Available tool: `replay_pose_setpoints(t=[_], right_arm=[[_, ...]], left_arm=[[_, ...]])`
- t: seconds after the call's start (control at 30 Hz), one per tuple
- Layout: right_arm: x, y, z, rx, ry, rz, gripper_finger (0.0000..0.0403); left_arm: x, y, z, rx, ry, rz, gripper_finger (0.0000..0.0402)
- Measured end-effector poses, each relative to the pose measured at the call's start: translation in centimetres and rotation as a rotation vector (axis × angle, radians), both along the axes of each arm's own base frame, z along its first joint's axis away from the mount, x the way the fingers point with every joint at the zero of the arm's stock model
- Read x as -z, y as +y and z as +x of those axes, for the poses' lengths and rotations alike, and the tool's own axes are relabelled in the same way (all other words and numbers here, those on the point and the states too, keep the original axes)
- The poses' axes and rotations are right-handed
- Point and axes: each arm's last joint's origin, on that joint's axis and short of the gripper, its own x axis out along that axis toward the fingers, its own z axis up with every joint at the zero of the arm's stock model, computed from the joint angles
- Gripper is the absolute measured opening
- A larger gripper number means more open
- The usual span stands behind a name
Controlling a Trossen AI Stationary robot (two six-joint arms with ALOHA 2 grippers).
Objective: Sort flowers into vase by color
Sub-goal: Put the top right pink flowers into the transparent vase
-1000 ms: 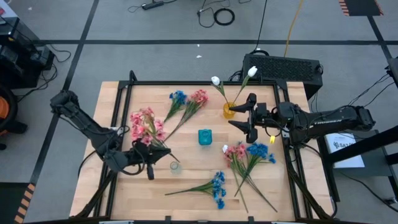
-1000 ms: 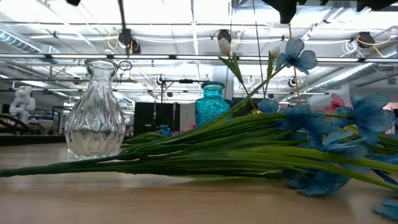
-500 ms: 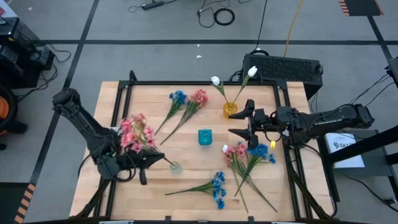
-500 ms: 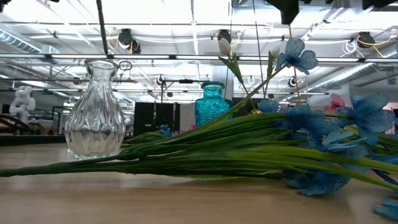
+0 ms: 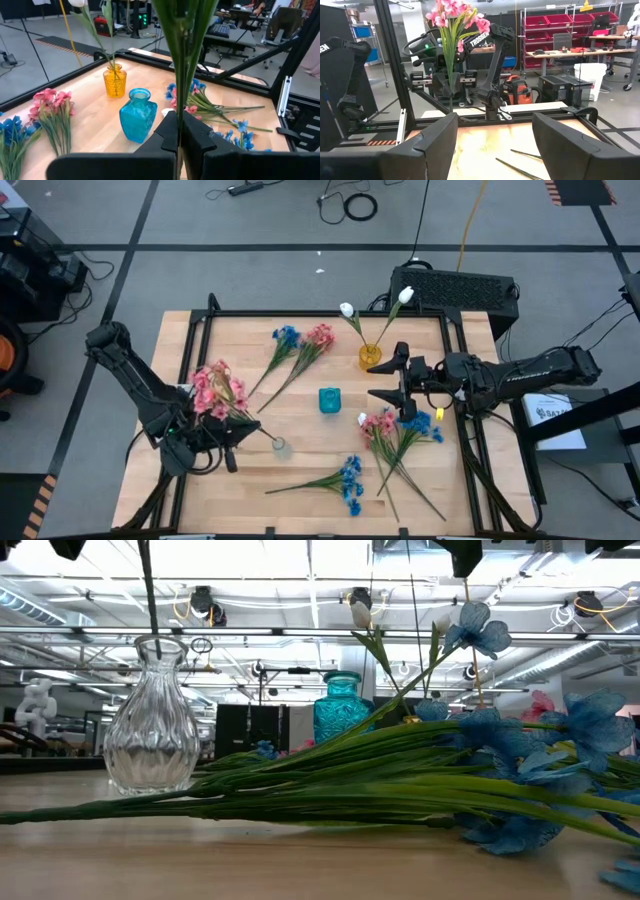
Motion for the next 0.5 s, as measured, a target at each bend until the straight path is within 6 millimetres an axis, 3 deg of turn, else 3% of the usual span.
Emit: replay_pose_setpoints(t=[0.5], right_arm=[[0.0, 0.0, 0.0, 0.000, 0.001, 0.000, 0.0249]], left_arm=[[2.4, -1.7, 1.4, 0.015, 0.054, 0.051, 0.0009]])
